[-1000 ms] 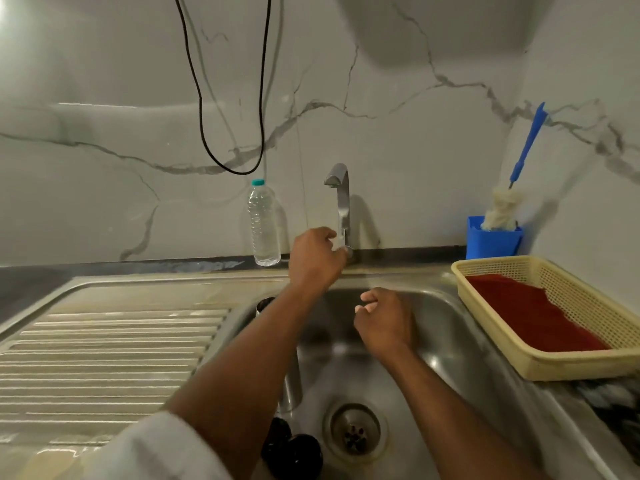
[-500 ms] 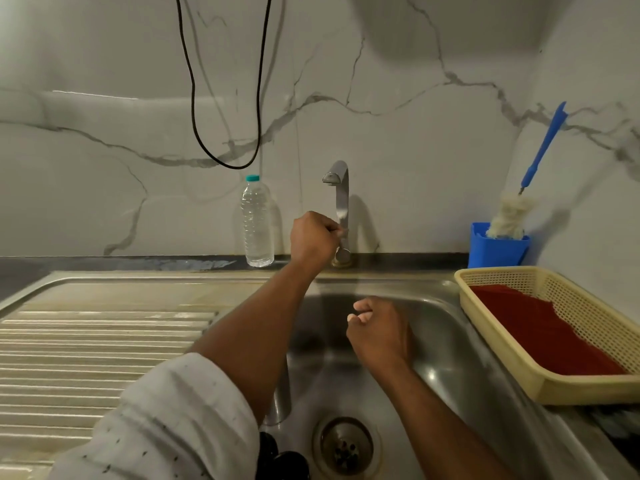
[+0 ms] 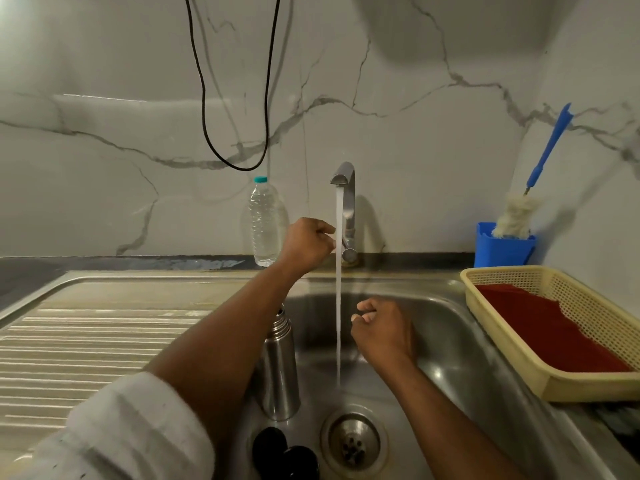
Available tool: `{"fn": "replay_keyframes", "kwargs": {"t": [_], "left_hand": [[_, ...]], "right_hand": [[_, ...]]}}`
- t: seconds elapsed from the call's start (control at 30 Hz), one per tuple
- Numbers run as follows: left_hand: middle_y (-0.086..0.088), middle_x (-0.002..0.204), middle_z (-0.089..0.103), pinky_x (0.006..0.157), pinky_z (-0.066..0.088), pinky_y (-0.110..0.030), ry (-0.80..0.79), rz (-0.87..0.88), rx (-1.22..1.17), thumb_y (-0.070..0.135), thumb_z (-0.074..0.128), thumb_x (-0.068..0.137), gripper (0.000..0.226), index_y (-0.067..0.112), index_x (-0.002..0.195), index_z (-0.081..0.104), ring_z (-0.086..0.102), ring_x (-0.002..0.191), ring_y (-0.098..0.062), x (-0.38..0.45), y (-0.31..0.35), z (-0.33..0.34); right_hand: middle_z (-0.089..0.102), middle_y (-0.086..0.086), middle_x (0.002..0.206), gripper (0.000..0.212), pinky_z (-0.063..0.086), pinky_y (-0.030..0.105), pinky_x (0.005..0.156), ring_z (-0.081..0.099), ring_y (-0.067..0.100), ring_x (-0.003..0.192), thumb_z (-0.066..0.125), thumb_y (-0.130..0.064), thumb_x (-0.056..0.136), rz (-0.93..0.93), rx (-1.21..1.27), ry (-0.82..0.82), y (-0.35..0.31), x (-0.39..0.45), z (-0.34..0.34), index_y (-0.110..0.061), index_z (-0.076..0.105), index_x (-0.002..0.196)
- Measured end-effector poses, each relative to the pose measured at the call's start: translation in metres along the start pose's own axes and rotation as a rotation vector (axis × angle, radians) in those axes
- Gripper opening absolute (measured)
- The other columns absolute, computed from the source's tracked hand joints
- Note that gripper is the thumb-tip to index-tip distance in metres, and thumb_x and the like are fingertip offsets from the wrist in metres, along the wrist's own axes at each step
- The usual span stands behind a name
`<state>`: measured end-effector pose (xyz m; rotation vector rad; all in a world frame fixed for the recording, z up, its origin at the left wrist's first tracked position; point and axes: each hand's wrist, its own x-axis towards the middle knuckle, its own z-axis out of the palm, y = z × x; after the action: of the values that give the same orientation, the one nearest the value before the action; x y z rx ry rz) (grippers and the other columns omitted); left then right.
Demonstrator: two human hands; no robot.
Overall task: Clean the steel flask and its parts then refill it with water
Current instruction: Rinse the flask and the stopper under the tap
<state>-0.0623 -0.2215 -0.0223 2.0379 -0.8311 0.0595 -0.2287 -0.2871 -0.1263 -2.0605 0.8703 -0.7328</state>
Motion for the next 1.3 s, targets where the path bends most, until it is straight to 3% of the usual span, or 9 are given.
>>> {"fn": "replay_keyframes", "kwargs": {"t": [0.23, 0.33, 0.53, 0.67, 0.77, 0.9, 1.03, 1.17, 1.3], "left_hand": [[-0.001, 0.128, 0.068, 0.101, 0.052, -0.037, -0.205, -0.132, 0.142, 0.064, 0.093, 0.059, 0.102, 0.016, 0.142, 0.059, 0.064, 0.118, -0.02, -0.086, -0.013, -0.074], [-0.003, 0.137, 0.061, 0.106, 0.049, -0.039, -0.318, -0.236, 0.151, 0.062, 0.095, 0.043, 0.125, 0.017, 0.151, 0.049, 0.06, 0.125, -0.024, -0.115, -0.032, -0.09], [0.01, 0.099, 0.073, 0.086, 0.057, -0.032, -0.123, -0.158, 0.118, 0.036, 0.102, 0.06, 0.06, 0.026, 0.11, 0.07, 0.069, 0.093, -0.006, -0.133, -0.062, -0.058], [0.011, 0.101, 0.072, 0.082, 0.056, -0.028, -0.041, -0.108, 0.057, 0.045, 0.097, 0.066, 0.058, 0.028, 0.114, 0.069, 0.068, 0.094, -0.006, -0.124, -0.058, -0.043], [0.005, 0.096, 0.075, 0.07, 0.057, -0.023, -0.038, -0.125, -0.137, 0.038, 0.094, 0.075, 0.045, 0.023, 0.11, 0.07, 0.072, 0.087, -0.011, -0.113, -0.038, -0.036], [-0.004, 0.091, 0.072, 0.056, 0.054, -0.026, -0.046, -0.198, -0.405, 0.037, 0.088, 0.082, 0.04, 0.012, 0.109, 0.073, 0.067, 0.078, -0.018, -0.09, -0.01, -0.017], [-0.003, 0.087, 0.074, 0.077, 0.057, -0.04, -0.106, -0.273, -0.57, 0.043, 0.089, 0.077, 0.039, 0.012, 0.099, 0.078, 0.069, 0.086, -0.022, -0.073, 0.001, 0.009], [-0.01, 0.097, 0.078, 0.088, 0.057, -0.04, -0.285, -0.32, -0.858, 0.025, 0.084, 0.083, 0.012, 0.014, 0.087, 0.082, 0.071, 0.086, -0.023, -0.067, 0.003, 0.019], [-0.012, 0.092, 0.072, 0.079, 0.059, -0.039, -0.342, -0.407, -1.021, 0.027, 0.082, 0.08, 0.03, 0.01, 0.103, 0.073, 0.069, 0.078, -0.023, -0.069, -0.002, 0.021]], "right_hand": [[0.074, -0.002, 0.106, 0.023, 0.056, 0.031, 0.086, 0.069, 0.019, 0.099, 0.073, -0.024, 0.091, 0.028, -0.011, -0.082, -0.009, -0.007, -0.009, -0.025, 0.072, 0.114], [0.073, -0.004, 0.101, 0.026, 0.057, 0.032, 0.086, 0.069, 0.019, 0.095, 0.074, -0.025, 0.089, 0.043, -0.021, -0.107, -0.015, -0.01, -0.012, -0.025, 0.071, 0.115], [0.07, -0.005, 0.106, 0.063, 0.06, 0.037, 0.088, 0.069, 0.017, 0.1, 0.083, -0.028, 0.079, 0.002, -0.087, -0.258, -0.016, -0.013, -0.008, -0.023, 0.06, 0.137], [0.053, 0.007, 0.15, 0.116, 0.052, 0.043, 0.107, 0.056, 0.026, 0.133, 0.095, -0.04, 0.07, -0.092, -0.1, -0.472, -0.017, -0.016, -0.007, -0.022, 0.026, 0.163], [0.045, 0.007, 0.158, 0.133, 0.048, 0.044, 0.111, 0.048, 0.029, 0.141, 0.099, -0.051, 0.058, -0.11, -0.04, -0.534, -0.018, -0.017, -0.009, -0.024, 0.022, 0.163], [0.062, 0.001, 0.135, 0.115, 0.059, 0.043, 0.094, 0.064, 0.023, 0.115, 0.097, -0.063, 0.05, -0.1, -0.013, -0.354, -0.015, -0.013, -0.012, -0.028, 0.041, 0.144], [0.067, -0.001, 0.116, 0.081, 0.056, 0.033, 0.075, 0.067, 0.019, 0.095, 0.095, -0.046, 0.063, -0.069, -0.011, -0.172, -0.01, -0.007, -0.016, -0.025, 0.054, 0.129], [0.073, -0.002, 0.105, 0.068, 0.063, 0.034, 0.075, 0.072, 0.014, 0.087, 0.093, -0.039, 0.06, 0.018, 0.201, -0.288, -0.009, -0.009, -0.012, -0.026, 0.064, 0.121], [0.076, 0.006, 0.097, 0.048, 0.066, 0.041, 0.077, 0.075, 0.021, 0.084, 0.09, -0.025, 0.069, 0.11, 0.347, -0.448, -0.015, -0.014, -0.014, -0.021, 0.068, 0.112]]}}
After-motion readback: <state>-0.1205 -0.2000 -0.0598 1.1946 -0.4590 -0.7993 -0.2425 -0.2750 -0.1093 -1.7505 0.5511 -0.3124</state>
